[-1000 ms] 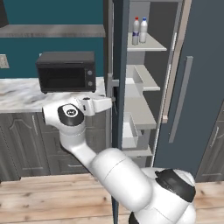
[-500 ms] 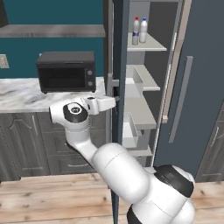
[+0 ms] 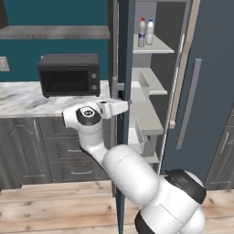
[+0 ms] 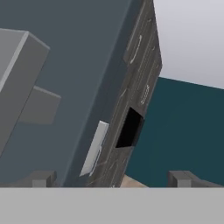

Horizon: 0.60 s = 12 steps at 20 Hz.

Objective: Take the bottled waters from the counter and place them in the freezer to freeze. Close the freezer door after placing the bottles.

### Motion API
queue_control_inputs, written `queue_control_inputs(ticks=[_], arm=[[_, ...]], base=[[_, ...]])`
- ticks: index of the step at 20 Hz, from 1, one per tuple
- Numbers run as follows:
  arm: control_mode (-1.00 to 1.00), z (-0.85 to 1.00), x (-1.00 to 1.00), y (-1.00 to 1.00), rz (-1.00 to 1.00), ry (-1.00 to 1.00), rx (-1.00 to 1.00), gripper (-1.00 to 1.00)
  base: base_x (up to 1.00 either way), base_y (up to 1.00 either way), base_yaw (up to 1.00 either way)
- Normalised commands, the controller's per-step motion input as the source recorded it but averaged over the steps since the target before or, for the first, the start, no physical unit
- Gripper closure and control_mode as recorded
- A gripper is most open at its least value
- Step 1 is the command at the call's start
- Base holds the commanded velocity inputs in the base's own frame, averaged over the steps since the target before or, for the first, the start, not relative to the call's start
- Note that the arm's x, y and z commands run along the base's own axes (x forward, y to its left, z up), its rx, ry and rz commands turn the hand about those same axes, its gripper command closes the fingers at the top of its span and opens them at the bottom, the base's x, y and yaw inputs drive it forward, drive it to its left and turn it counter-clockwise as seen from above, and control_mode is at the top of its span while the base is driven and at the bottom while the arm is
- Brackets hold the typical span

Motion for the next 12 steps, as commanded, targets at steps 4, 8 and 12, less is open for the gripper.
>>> queue_control_inputs(ticks=[4,8,12], arm=[[-1.0,-0.05,0.16,-0.39,0.0,0.0,0.0,-1.0],[-1.0,-0.04,0.15,-0.4,0.0,0.0,0.0,-1.0],[-1.0,-0.02,0.11,-0.49,0.0,0.0,0.0,-1.0]], base=[[0.0,0.0,0.0],[0.0,0.0,0.0],[0.0,0.0,0.0]])
